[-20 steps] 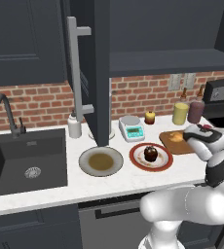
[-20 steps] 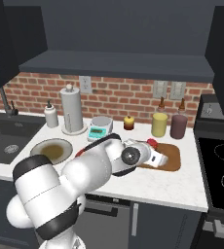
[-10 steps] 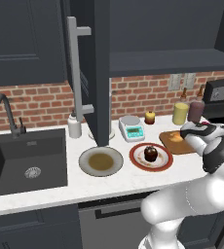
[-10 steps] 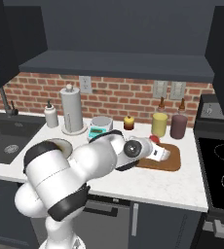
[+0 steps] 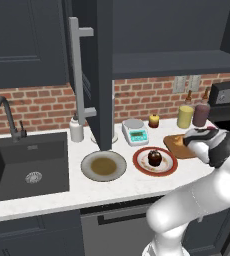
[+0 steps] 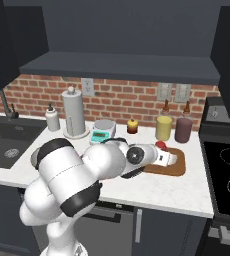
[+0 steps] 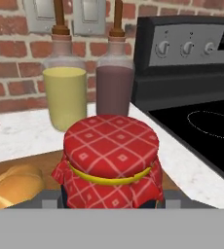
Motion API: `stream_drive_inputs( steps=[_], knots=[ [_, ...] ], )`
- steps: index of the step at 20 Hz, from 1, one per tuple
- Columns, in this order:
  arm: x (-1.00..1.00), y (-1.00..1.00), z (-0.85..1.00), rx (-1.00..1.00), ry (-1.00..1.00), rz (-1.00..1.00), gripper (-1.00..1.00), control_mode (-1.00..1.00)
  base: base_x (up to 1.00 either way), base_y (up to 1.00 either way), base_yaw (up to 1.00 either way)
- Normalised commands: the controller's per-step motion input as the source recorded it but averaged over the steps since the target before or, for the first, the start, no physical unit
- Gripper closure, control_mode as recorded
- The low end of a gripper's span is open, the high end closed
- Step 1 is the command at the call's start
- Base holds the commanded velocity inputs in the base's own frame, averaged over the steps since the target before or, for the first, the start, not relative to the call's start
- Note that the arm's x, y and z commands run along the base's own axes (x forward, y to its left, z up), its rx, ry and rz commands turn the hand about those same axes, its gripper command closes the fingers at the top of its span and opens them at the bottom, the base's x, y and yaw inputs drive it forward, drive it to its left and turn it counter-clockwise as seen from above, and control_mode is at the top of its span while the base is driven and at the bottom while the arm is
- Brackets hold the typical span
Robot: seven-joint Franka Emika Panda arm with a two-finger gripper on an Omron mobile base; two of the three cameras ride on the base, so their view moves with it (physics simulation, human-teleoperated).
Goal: From the different types of pastries on the counter, select a croissant and place it on the cutting board. Then retrieve a jar of jam from the cabinet and place it alongside the croissant on the cutting board.
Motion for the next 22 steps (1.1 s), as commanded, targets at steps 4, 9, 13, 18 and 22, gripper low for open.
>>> stream_drive_inputs(
  steps=[4, 9, 13, 18, 22],
  knots=[
    [0.0, 0.0, 0.0, 0.0, 0.0, 0.0, 1.0, -1.0, 0.0, 0.0, 0.0],
    [0.17, 0.0, -0.07, 0.0, 0.02, 0.0, 1.0, -1.0, 0.0, 0.0, 0.0],
    [0.18, 0.0, -0.02, 0.0, 0.08, 0.0, 1.0, -1.0, 0.0, 0.0, 0.0],
    [0.04, 0.0, -0.09, 0.0, 0.1, 0.0, 1.0, -1.0, 0.0, 0.0, 0.0],
    [0.0, 0.0, -0.12, 0.0, 0.06, 0.0, 1.0, -1.0, 0.0, 0.0, 0.0]
  ],
)
